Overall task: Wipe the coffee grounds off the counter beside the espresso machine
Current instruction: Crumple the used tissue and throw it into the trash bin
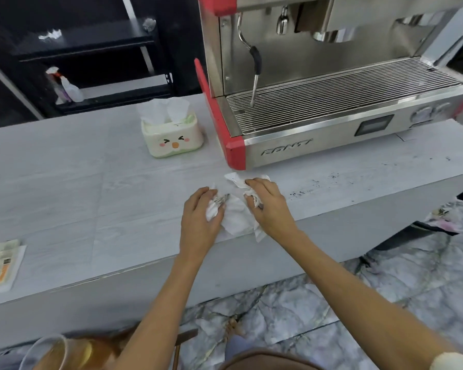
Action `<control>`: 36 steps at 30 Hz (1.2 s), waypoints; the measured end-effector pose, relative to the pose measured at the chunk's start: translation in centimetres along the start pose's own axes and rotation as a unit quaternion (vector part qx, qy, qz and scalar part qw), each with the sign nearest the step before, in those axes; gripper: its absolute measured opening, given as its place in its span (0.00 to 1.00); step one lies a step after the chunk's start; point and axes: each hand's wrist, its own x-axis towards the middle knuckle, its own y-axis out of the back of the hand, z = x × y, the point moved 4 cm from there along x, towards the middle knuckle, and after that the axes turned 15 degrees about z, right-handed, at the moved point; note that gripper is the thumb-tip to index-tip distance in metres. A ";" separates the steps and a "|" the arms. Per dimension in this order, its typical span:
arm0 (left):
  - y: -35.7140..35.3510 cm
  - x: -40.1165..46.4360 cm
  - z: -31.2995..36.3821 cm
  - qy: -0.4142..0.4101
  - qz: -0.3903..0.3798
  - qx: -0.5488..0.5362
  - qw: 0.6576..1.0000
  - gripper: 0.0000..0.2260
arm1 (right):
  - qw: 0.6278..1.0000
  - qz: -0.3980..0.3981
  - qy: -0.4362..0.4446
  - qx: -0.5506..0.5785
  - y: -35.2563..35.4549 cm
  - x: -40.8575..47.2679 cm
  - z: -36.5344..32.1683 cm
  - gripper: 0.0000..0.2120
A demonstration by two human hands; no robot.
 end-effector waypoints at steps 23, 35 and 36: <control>-23.9 -10.5 26.1 -0.156 -0.167 -0.083 0.970 0.16 | 0.972 0.115 -0.151 -0.137 29.7 -7.6 20.3 0.16; -40.4 -9.4 36.9 -0.197 -0.219 -0.144 0.945 0.16 | 0.947 0.158 -0.182 -0.210 39.3 -2.3 33.4 0.16; -41.6 -9.2 37.8 -0.198 -0.222 -0.148 0.943 0.16 | 0.945 0.159 -0.187 -0.216 40.0 -1.8 34.5 0.16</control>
